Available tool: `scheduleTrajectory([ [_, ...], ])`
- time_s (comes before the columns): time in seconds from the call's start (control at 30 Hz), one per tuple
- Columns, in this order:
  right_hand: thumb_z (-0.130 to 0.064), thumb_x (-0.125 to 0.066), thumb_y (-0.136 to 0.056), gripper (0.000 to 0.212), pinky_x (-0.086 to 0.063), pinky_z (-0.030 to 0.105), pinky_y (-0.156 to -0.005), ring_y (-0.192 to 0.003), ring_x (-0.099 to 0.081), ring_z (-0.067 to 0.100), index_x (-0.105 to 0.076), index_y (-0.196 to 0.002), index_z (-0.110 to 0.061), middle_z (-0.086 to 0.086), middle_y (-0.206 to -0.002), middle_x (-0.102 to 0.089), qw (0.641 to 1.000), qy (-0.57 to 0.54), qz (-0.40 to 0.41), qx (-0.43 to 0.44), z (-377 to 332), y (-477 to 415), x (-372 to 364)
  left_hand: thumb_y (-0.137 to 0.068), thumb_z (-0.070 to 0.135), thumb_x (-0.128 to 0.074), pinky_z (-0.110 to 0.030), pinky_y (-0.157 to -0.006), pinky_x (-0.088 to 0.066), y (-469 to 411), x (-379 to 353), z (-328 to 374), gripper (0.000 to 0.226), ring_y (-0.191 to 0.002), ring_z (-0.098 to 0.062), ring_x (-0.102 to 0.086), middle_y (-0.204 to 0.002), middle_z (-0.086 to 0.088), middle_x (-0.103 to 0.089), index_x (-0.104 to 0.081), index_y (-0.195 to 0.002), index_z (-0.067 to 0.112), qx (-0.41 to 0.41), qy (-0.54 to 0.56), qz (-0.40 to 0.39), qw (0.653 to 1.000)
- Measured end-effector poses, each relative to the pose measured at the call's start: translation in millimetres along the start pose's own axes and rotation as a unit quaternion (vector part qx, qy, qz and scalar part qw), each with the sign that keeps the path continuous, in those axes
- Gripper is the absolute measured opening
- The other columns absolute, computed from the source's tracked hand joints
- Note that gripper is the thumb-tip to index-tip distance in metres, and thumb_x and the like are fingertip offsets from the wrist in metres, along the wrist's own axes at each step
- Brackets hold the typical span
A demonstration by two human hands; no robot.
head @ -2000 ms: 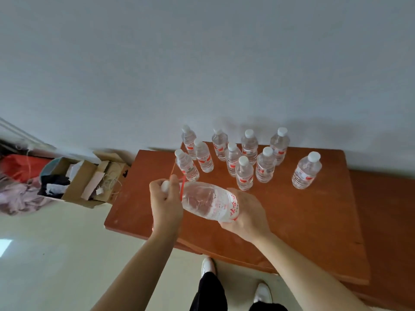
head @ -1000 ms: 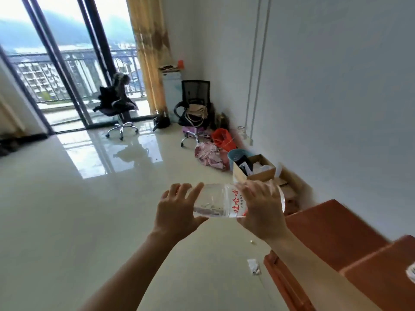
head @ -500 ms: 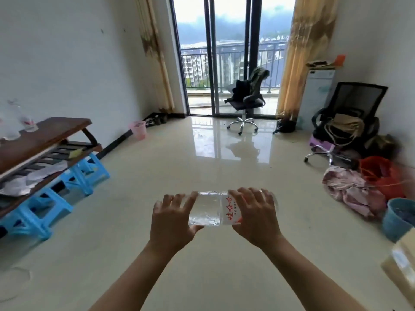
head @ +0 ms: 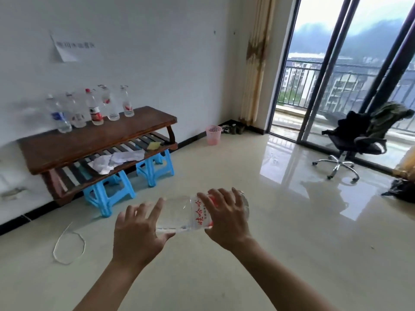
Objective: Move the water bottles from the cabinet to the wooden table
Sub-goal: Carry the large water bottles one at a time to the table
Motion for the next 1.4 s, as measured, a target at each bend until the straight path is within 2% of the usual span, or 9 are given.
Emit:
scheduleTrajectory([
  [0.2,-0.046,-0.095,-0.044,0.095,-0.041,0.062,-0.106,-0.113,-0.063,0.03,-0.064,-0.132,-0.027,0.005,-0.123,-0.066,1.0,-0.008,-0.007,0.028,-42.6,-166.2,-81.1,-0.055,0.063,-0.087,-0.052,-0.081,-0.052,-126.9,-34.2,-126.9,0.097,-0.098,-0.037,-0.059,-0.114,-0.012,-0.067,-0.06,-0.136,0.017,0.024,0.013,-0.01,1.0],
  [0.47,-0.039,-0.097,-0.045,0.096,-0.039,0.066,-0.108,-0.115,-0.061,0.033,-0.062,-0.133,-0.023,0.008,-0.125,-0.064,0.999,-0.033,0.022,0.038,-64.6,-343.6,-154.8,-0.062,0.073,-0.077,-0.049,-0.086,-0.051,-272.6,-56.8,-239.4,0.097,-0.107,-0.033,-0.058,-0.119,-0.009,-0.066,-0.055,-0.14,0.02,0.03,-0.008,0.014,0.999],
  [0.7,-0.041,-0.099,-0.043,0.096,-0.037,0.069,-0.108,-0.116,-0.063,0.034,-0.065,-0.131,-0.021,0.01,-0.125,-0.066,0.996,-0.067,0.013,0.065,-102.0,-489.8,-277.3,-0.062,0.071,-0.079,-0.046,-0.085,-0.053,-381.1,-124.9,-356.2,0.095,-0.106,-0.031,-0.059,-0.117,-0.006,-0.067,-0.055,-0.14,0.023,0.058,-0.043,-0.001,0.997],
  [0.9,-0.052,-0.093,-0.053,0.096,-0.032,0.072,-0.11,-0.122,-0.06,0.033,-0.057,-0.138,-0.025,0.007,-0.129,-0.065,0.987,-0.127,-0.016,0.102,-150.6,-645.6,-379.7,-0.07,0.071,-0.072,-0.045,-0.088,-0.049,-487.4,-155.4,-475.6,0.093,-0.109,-0.028,-0.054,-0.126,0.0,-0.062,-0.045,-0.148,0.028,0.098,-0.099,-0.033,0.99],
  [1.03,-0.056,-0.087,-0.059,0.094,-0.03,0.065,-0.114,-0.125,-0.056,0.028,-0.05,-0.142,-0.032,0.0,-0.133,-0.061,0.978,-0.15,-0.02,0.143,-202.3,-750.2,-417.7,-0.064,0.075,-0.071,-0.049,-0.089,-0.051,-543.6,-148.0,-566.3,0.094,-0.109,-0.03,-0.056,-0.124,-0.003,-0.063,-0.053,-0.142,0.026,0.145,-0.118,-0.008,0.982],
  [1.17,-0.053,-0.087,-0.058,0.093,-0.031,0.064,-0.114,-0.123,-0.057,0.028,-0.051,-0.141,-0.031,0.0,-0.131,-0.063,0.966,-0.172,-0.027,0.19,-258.8,-827.7,-454.0,-0.052,0.077,-0.08,-0.055,-0.092,-0.05,-560.9,-152.2,-654.0,0.108,-0.129,-0.037,-0.047,-0.145,-0.016,-0.047,-0.054,-0.141,0.022,0.269,-0.101,0.022,0.957],
  [1.27,-0.052,-0.087,-0.059,0.093,-0.027,0.066,-0.115,-0.125,-0.056,0.029,-0.05,-0.141,-0.031,0.0,-0.132,-0.062,0.96,-0.17,-0.027,0.22,-293.5,-871.4,-485.2,-0.048,0.086,-0.073,-0.054,-0.095,-0.05,-569.9,-169.8,-714.0,0.126,-0.141,-0.035,-0.035,-0.163,-0.014,-0.015,-0.034,-0.153,0.028,0.33,-0.046,0.005,0.943],
  [1.33,-0.052,-0.087,-0.061,0.092,-0.025,0.067,-0.116,-0.126,-0.055,0.03,-0.05,-0.142,-0.03,0.001,-0.133,-0.061,0.958,-0.154,-0.033,0.239,-323.4,-898.3,-519.7,-0.044,0.095,-0.065,-0.053,-0.098,-0.049,-575.8,-197.5,-769.7,0.136,-0.145,-0.032,-0.031,-0.166,-0.008,0.003,-0.018,-0.157,0.035,0.36,0.007,-0.038,0.932],
  [1.4,-0.048,-0.088,-0.059,0.091,-0.027,0.068,-0.114,-0.123,-0.057,0.03,-0.052,-0.14,-0.03,0.001,-0.13,-0.062,0.956,-0.14,-0.042,0.255,-344.1,-919.9,-542.3,-0.044,0.103,-0.054,-0.051,-0.102,-0.047,-583.2,-218.0,-812.4,0.138,-0.145,-0.028,-0.034,-0.167,-0.003,0.001,-0.008,-0.157,0.039,0.382,0.061,-0.066,0.92],
])
Point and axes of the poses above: each hand's wrist, its own y-axis away from the middle knuckle, its own x-axis out of the back of the hand, z = x × y, the point moved 4 cm from there along -y, towards the middle knuckle
